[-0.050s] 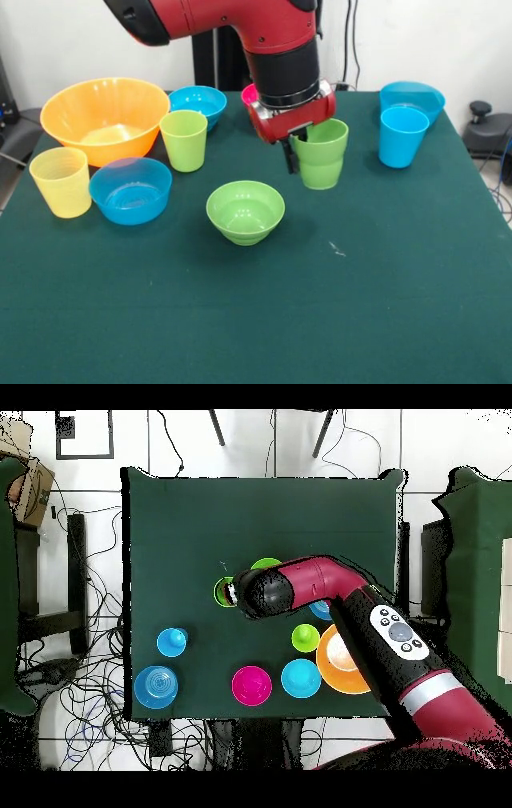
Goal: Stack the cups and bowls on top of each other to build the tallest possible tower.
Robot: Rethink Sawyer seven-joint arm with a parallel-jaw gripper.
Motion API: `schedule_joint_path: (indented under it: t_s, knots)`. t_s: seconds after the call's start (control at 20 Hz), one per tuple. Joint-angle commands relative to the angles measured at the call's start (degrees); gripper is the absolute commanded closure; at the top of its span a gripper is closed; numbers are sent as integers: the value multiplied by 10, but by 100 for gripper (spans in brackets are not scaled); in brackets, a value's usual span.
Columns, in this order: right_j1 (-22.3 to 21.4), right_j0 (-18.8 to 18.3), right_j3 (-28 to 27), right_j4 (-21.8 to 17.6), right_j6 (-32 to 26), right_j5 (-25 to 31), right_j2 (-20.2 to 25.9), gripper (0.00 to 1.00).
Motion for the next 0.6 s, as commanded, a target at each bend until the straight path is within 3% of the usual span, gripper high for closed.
schedule_joint_path:
  t_s: [0.05, 0.6]
  knots:
    - [-7, -5, -31, -67, -237, 68, 19, 100]
    - [-5, -17, -40, -95, -286, 70, 22, 100]
